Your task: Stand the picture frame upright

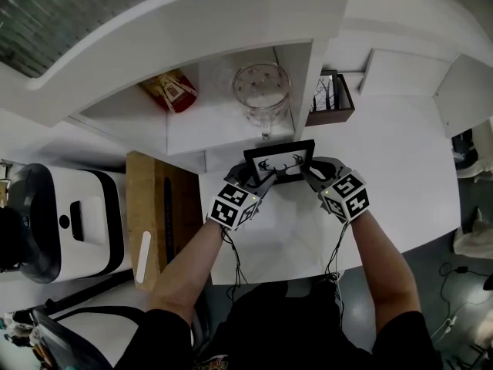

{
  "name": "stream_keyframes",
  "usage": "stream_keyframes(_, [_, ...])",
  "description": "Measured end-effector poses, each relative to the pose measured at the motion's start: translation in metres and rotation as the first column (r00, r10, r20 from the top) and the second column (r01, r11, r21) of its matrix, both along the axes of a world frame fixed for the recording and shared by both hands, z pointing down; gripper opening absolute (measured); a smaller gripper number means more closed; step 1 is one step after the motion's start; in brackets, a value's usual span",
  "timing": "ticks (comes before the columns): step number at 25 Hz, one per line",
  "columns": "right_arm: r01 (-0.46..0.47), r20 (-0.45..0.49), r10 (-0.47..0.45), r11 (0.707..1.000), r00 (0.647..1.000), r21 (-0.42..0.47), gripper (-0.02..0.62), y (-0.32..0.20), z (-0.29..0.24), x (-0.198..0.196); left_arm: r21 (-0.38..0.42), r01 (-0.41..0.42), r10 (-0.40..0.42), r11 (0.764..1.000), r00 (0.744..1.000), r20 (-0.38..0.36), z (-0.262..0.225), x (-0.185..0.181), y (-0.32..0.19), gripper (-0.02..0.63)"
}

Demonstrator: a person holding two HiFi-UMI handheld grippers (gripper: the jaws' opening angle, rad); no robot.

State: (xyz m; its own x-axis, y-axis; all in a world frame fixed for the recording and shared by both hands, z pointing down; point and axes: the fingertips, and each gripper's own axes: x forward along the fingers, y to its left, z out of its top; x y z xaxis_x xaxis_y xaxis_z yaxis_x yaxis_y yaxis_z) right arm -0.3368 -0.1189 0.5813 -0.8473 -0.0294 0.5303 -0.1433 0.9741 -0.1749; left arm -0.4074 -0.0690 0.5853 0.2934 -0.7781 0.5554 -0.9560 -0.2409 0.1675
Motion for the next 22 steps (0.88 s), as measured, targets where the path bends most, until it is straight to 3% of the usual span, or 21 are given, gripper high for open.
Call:
stream_keyframes(15, [-0.013, 0.016, 0.013, 1.0, 1.0, -0.021, 0.091, -0.001, 0.0, 0.0, -0.004, 0.012, -0.012, 1.0, 1.0, 0.008, 0.002, -0.003, 0.003, 0.173])
stream_keyframes(22, [-0.045, 0.028, 0.046, 0.999, 0.999, -0.018, 0.129, -0.001, -0.003, 0.013, 0.013, 0.096, -0.096, 0.995, 0.995, 0.02, -0.002, -0.025, 0.021, 0.19])
